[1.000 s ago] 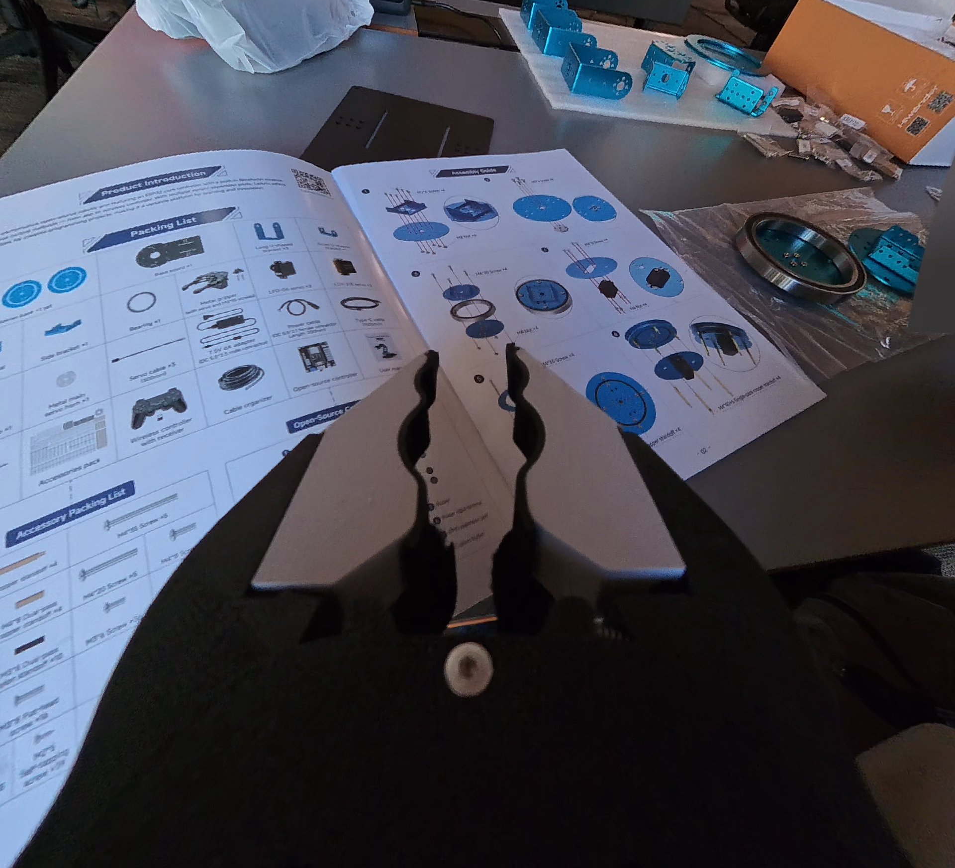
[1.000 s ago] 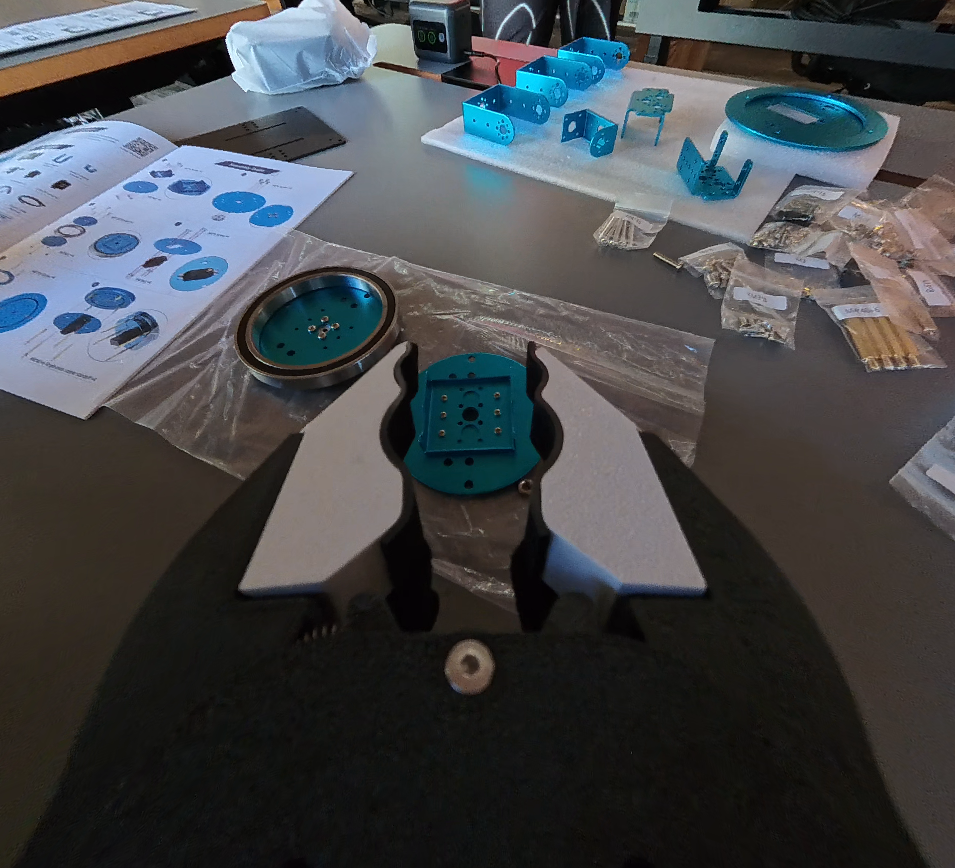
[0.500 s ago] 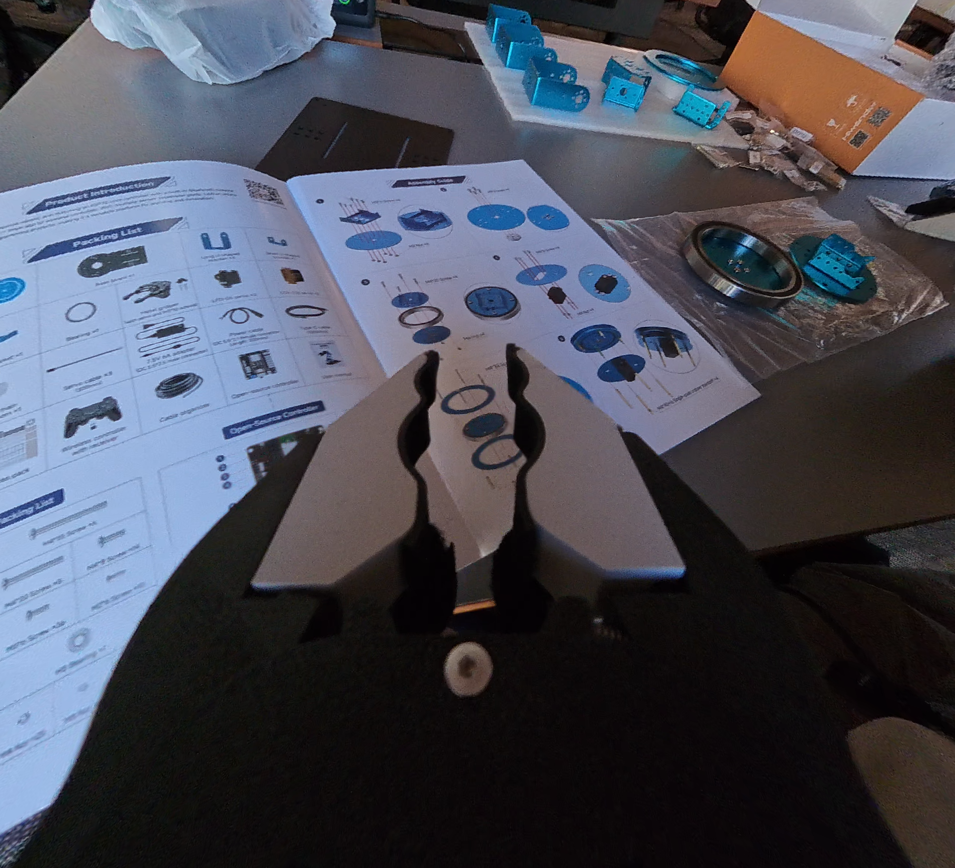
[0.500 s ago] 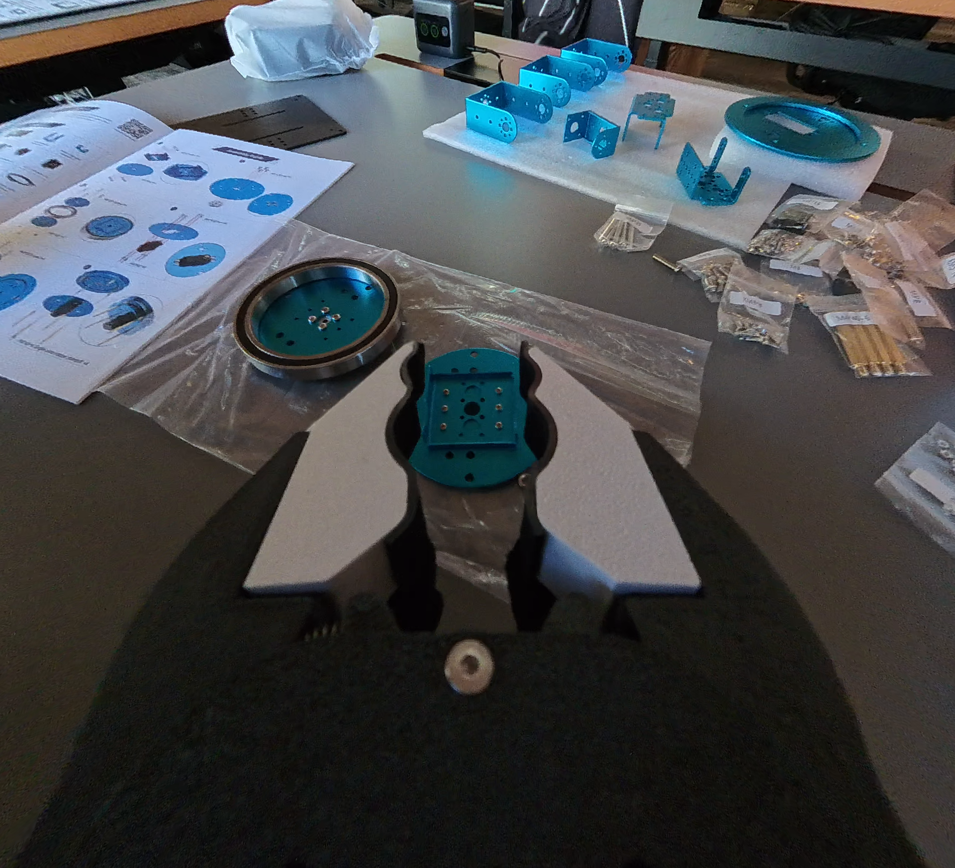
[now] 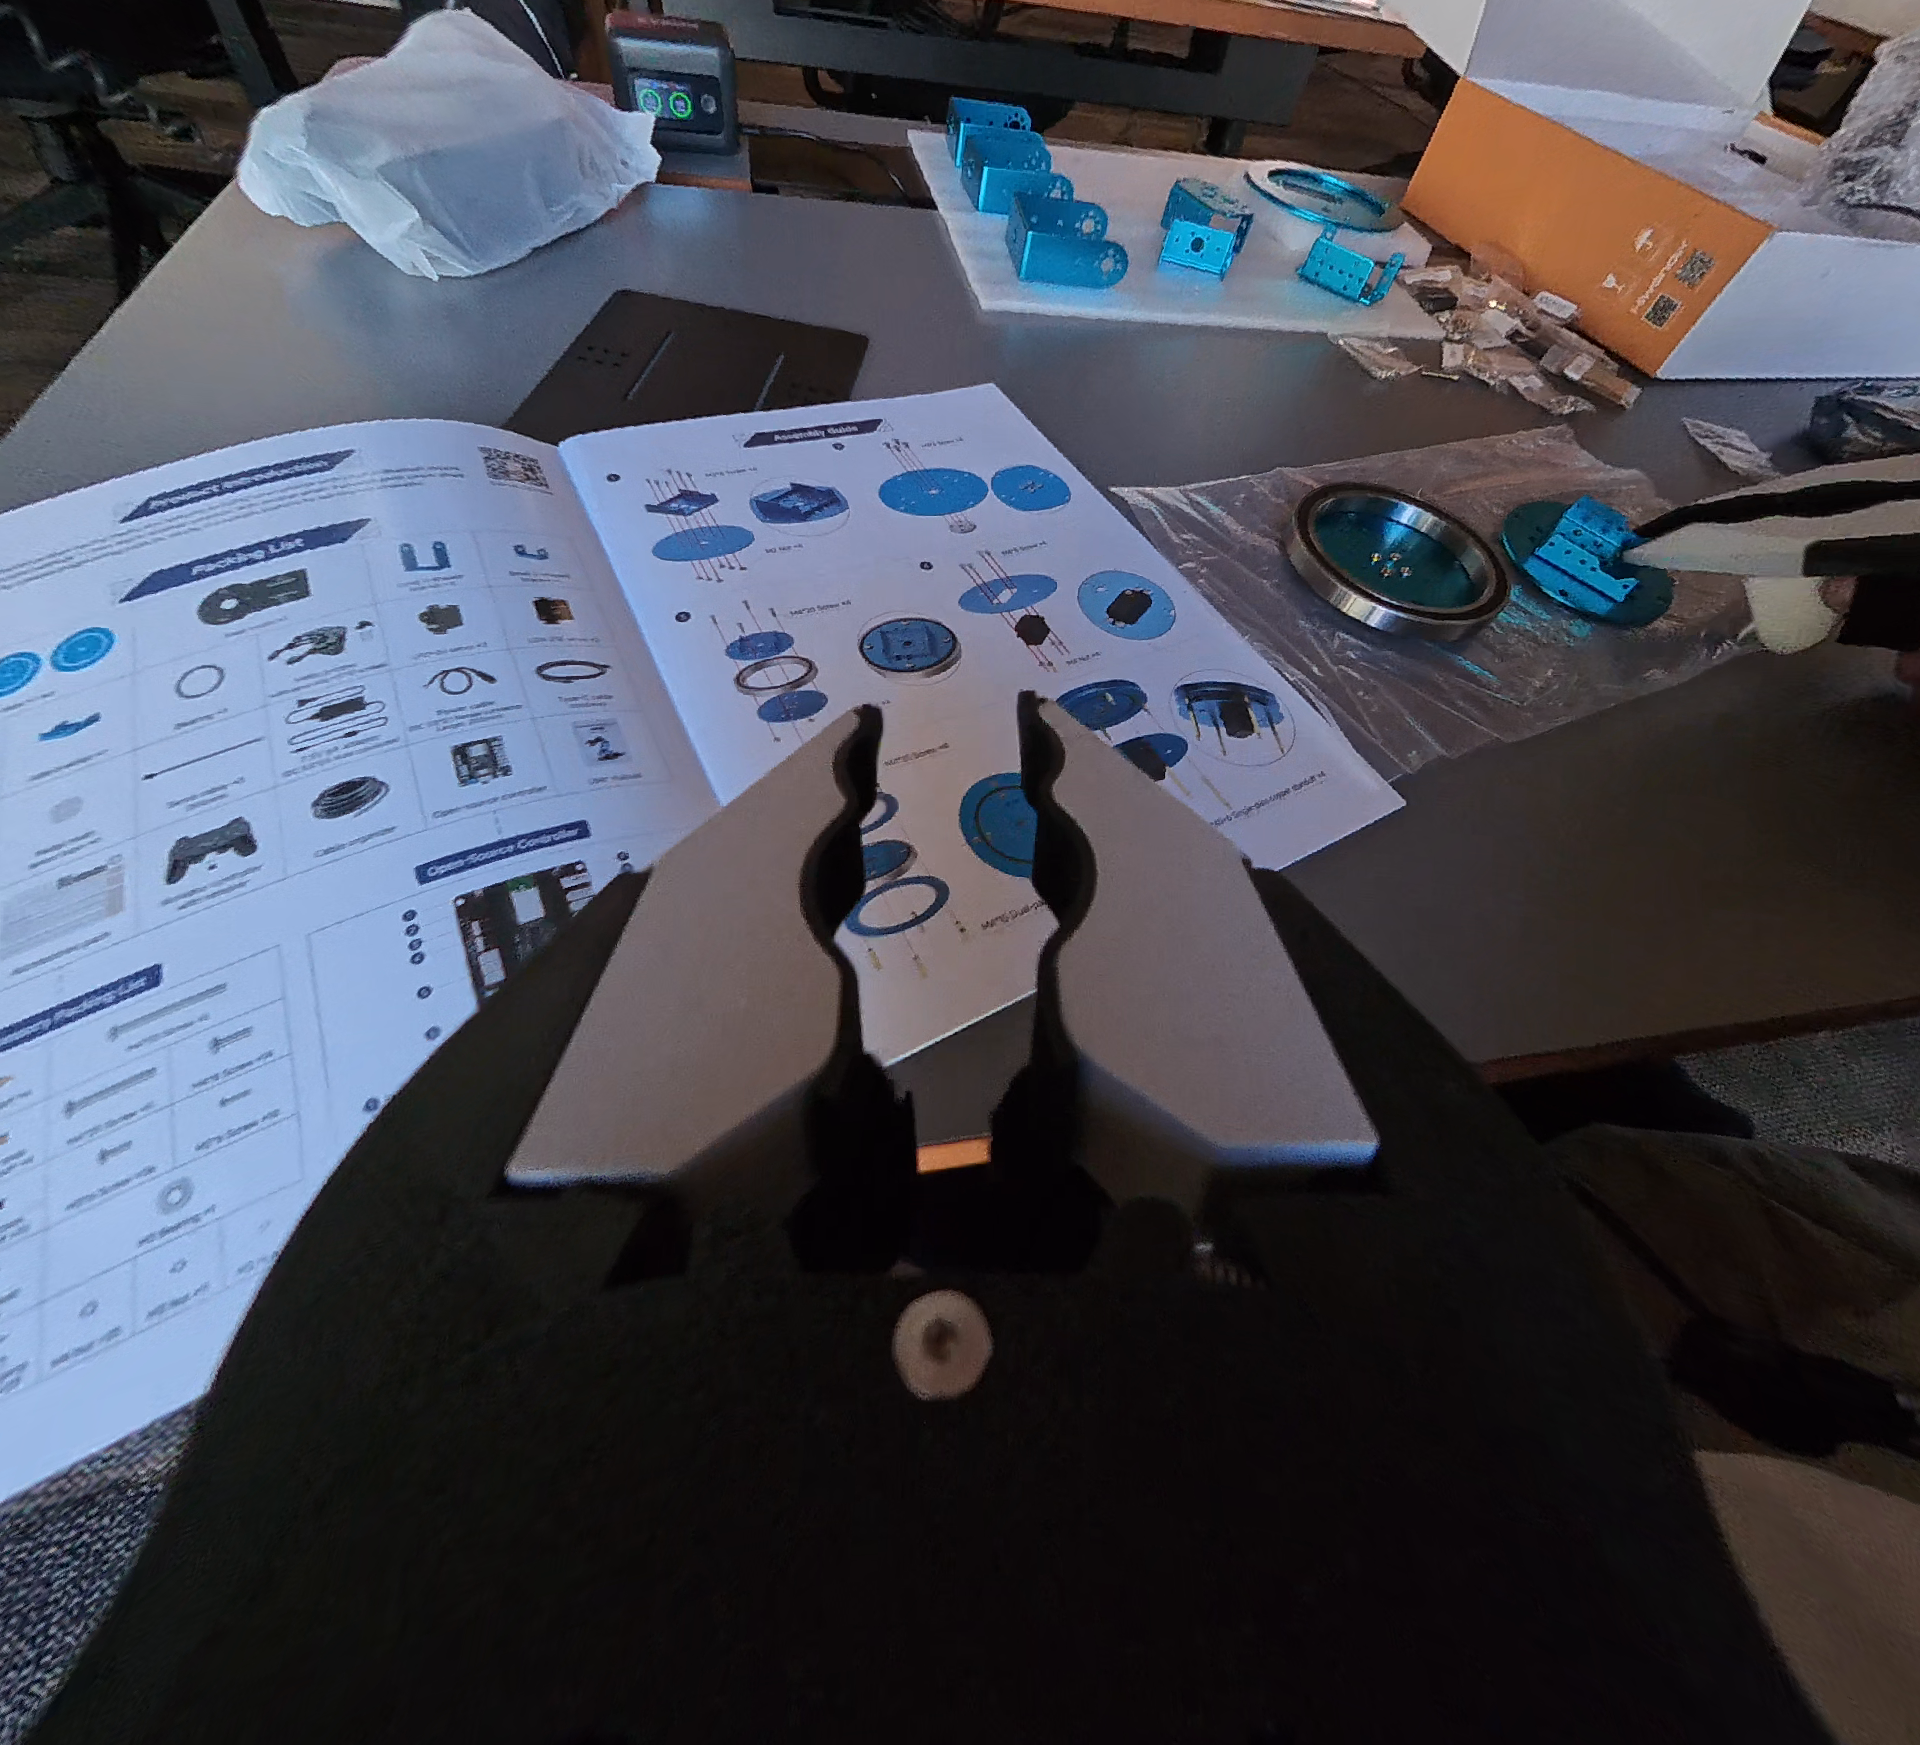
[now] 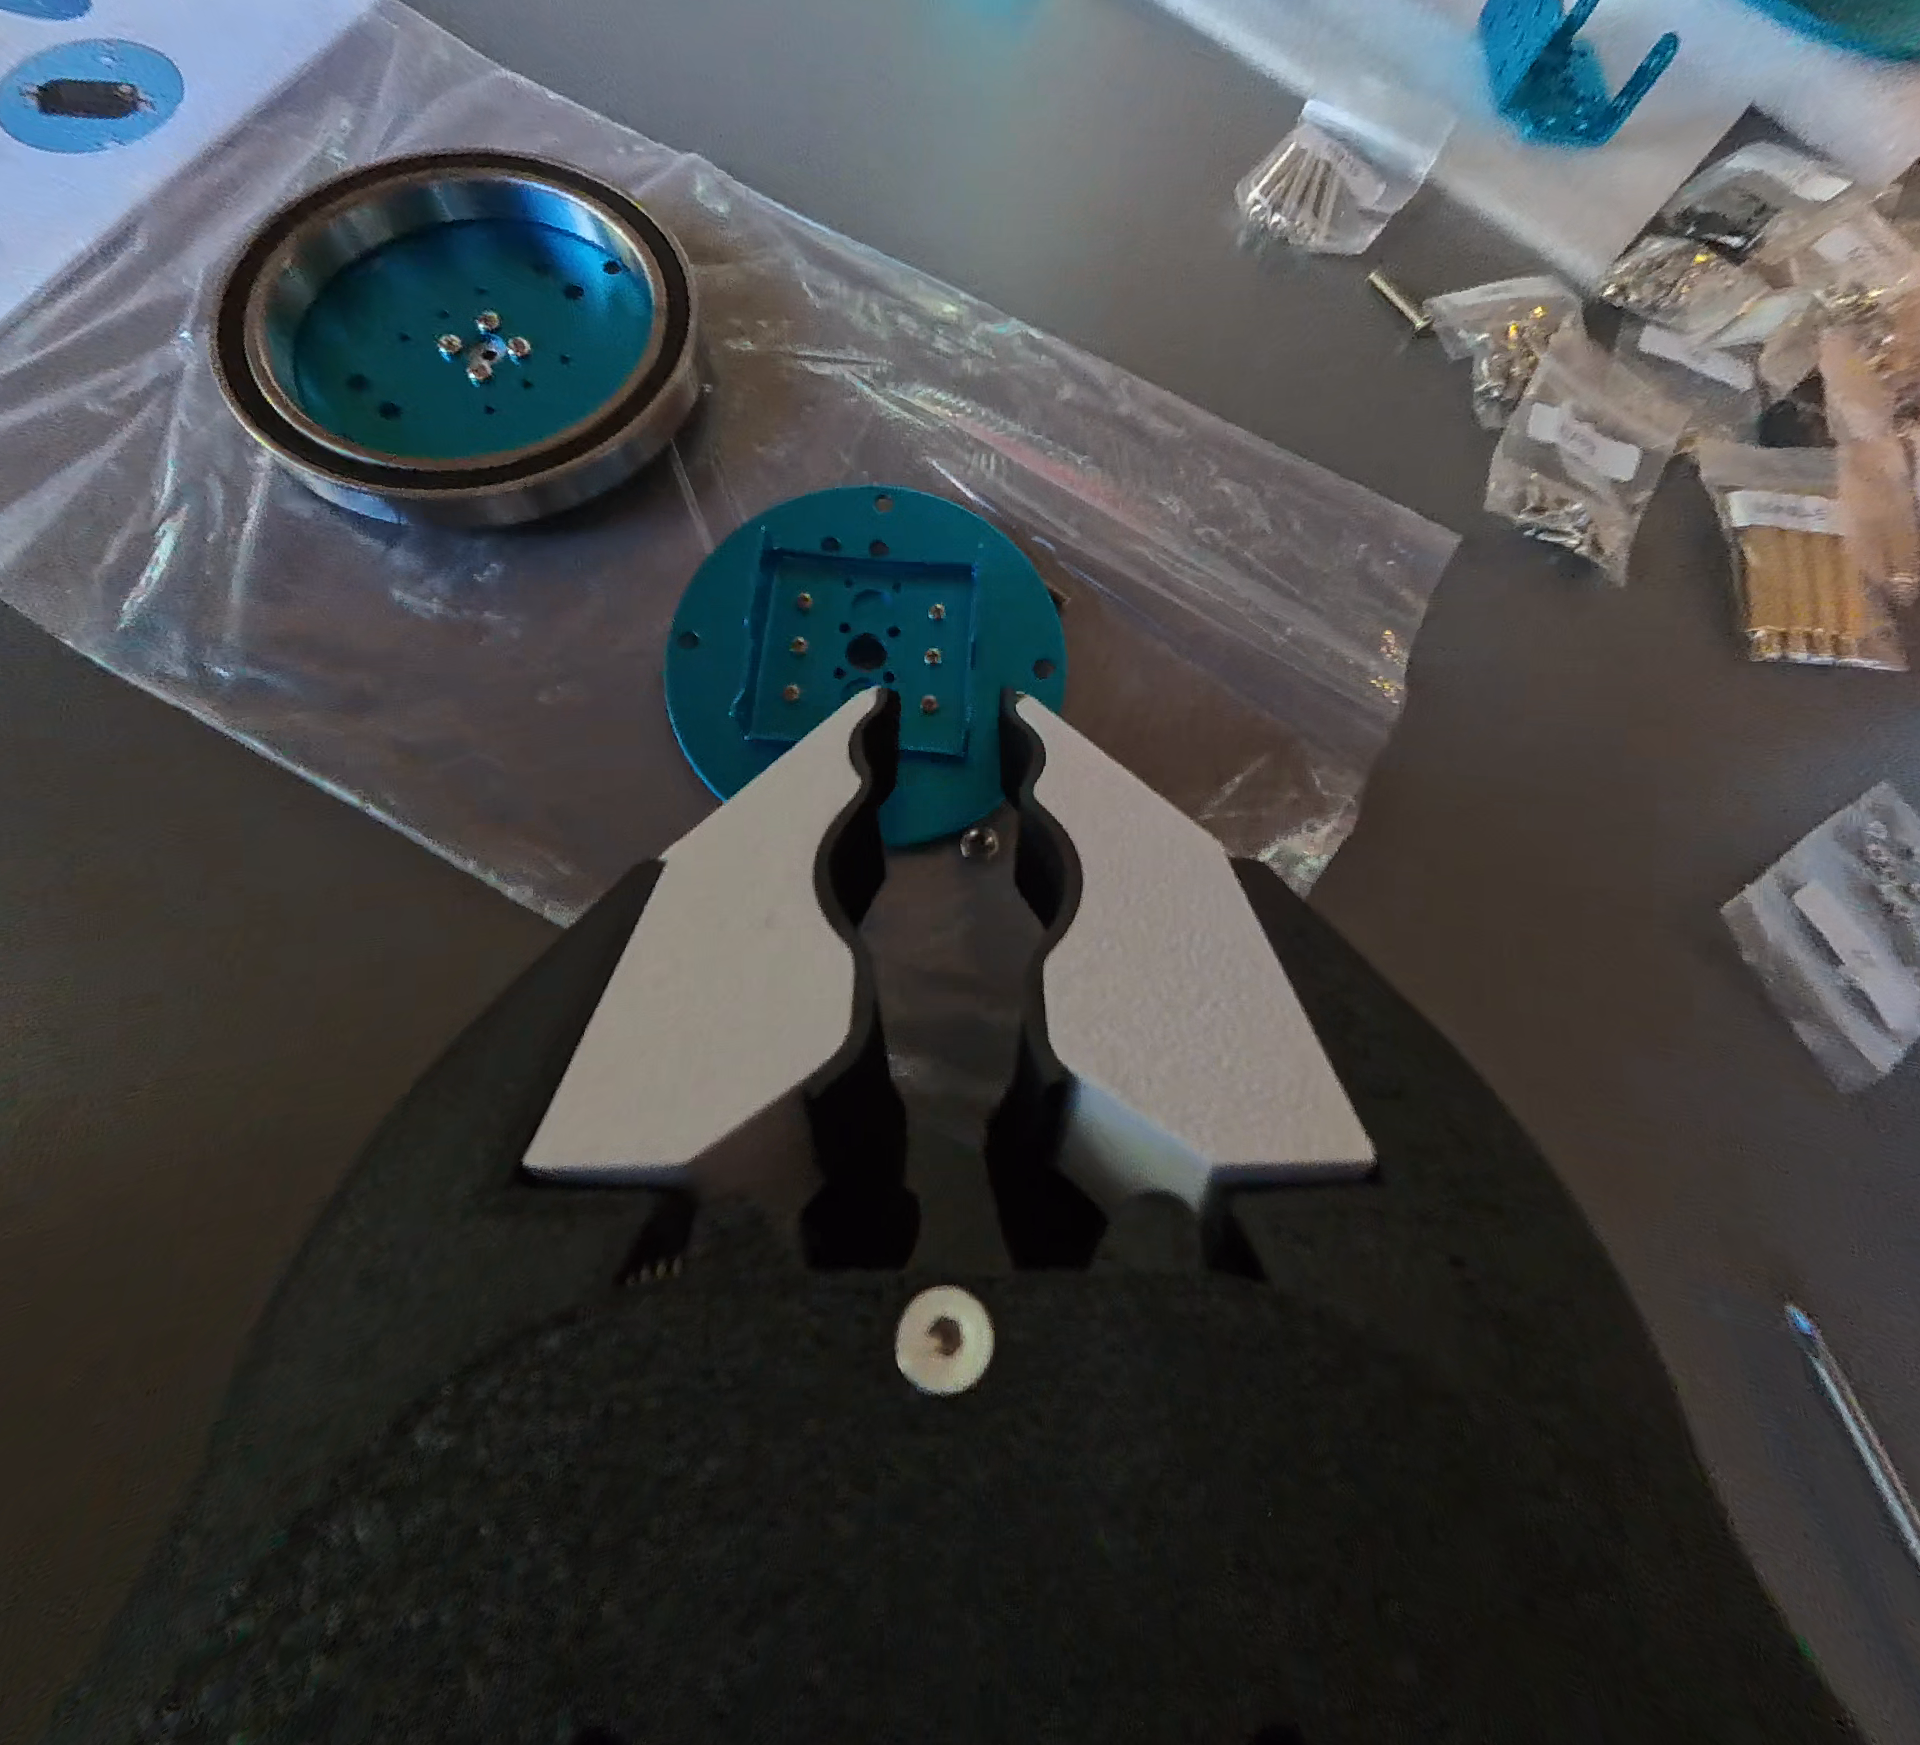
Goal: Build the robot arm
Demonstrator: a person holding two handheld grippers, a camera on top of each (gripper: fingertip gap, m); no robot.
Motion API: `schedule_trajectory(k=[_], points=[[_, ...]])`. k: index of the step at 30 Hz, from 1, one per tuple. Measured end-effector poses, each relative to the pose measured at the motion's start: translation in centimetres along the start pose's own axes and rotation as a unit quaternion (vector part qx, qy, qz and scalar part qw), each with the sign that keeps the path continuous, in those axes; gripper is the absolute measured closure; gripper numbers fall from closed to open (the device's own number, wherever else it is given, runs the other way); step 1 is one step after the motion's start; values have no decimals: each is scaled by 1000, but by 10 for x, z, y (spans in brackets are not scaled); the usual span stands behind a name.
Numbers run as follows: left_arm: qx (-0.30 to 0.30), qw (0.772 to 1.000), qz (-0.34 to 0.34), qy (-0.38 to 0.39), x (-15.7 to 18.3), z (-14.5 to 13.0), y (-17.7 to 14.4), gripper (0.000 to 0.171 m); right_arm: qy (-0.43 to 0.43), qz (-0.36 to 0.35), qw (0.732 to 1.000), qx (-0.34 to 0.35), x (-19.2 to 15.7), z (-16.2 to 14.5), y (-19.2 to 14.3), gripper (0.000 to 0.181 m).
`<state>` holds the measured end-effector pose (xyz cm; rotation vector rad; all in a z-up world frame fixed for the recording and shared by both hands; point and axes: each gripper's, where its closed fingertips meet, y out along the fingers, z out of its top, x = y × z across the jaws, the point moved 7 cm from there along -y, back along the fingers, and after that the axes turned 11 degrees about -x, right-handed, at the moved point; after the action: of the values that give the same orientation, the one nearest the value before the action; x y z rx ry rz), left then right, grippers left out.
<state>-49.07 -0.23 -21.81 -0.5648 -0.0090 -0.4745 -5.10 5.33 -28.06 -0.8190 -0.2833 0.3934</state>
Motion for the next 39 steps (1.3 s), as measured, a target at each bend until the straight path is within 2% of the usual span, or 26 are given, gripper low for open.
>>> schedule_trajectory(k=[7,13,16,19,23,26,29,33,36,39], points=[[1,1000,12,-16,-6,-7,-14,145,27,8,1000,-9,3,3,3,181],[-9,1000,0,-27,-14,-15,-13,144,-7,-101,994,37,-1,14,-18,181],[-19,999,-23,-25,-7,-19,-3,145,14,-111,991,70,-12,23,-28,181],[-22,998,-51,-5,13,-21,13,144,42,-81,991,93,-36,36,-28,181],[-17,995,-91,22,48,-18,34,140,60,26,990,126,-88,60,-22,181],[-1,992,-128,5,66,-11,40,139,41,83,986,140,-130,75,-14,181],[16,989,-146,-30,68,-7,42,139,15,107,984,145,-166,84,-4,181],[10,986,-142,-92,50,-10,50,139,-4,127,977,170,-195,93,-2,181],[10,970,-200,-136,45,-12,52,139,-2,139,973,182,-199,98,-3,181],[24,934,-301,-192,50,-10,53,141,5,155,967,201,-198,101,-9,181]])
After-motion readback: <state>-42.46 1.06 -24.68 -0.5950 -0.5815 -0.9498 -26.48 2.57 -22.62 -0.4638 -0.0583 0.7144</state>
